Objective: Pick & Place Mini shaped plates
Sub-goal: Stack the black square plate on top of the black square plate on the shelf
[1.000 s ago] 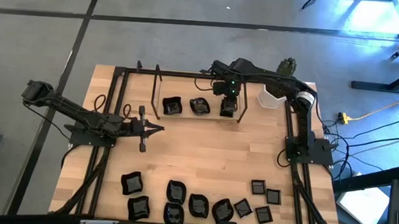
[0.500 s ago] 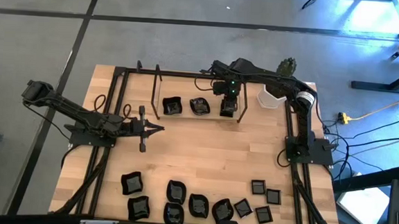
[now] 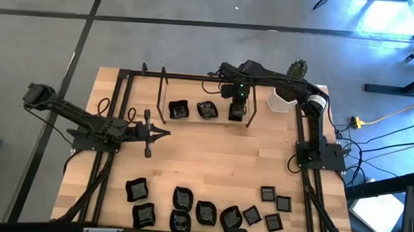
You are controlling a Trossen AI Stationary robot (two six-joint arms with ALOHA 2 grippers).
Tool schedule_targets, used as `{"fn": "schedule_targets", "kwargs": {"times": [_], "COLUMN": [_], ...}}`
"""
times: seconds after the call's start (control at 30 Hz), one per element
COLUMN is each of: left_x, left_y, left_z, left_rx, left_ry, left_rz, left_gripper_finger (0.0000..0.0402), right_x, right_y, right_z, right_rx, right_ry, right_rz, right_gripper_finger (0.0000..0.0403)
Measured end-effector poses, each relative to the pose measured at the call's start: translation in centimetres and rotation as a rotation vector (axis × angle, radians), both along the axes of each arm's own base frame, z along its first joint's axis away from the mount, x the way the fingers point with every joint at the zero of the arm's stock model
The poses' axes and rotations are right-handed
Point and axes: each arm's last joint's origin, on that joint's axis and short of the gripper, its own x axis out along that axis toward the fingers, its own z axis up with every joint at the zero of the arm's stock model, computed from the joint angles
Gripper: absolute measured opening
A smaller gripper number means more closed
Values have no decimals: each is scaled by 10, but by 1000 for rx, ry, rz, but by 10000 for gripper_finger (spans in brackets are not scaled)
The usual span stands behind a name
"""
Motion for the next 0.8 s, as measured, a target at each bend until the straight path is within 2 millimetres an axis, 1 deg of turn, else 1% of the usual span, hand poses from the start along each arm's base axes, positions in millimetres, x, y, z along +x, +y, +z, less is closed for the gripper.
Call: {"fn": "schedule_targets", "kwargs": {"times": [0.1,0.37,0.57,0.67,0.8], "left_x": [0,0,0,0,0], "left_y": [0,1,1,1,1], "left_z": [0,0,0,0,0], "left_rx": [0,2,3,3,3], "left_ry": [0,0,0,0,0], "left_rz": [0,23,32,33,33], "left_gripper_finger": [4,8,4,4,4], "right_x": [0,-4,-4,-2,1], "right_y": [0,1,1,0,-2], "right_z": [0,0,0,6,18], "right_rx": [0,4,-3,-14,-35], "right_ry": [1,46,49,30,-10], "right_rz": [1,-4,-7,-10,-18], "right_gripper_finger": [4,3,2,2,2]}}
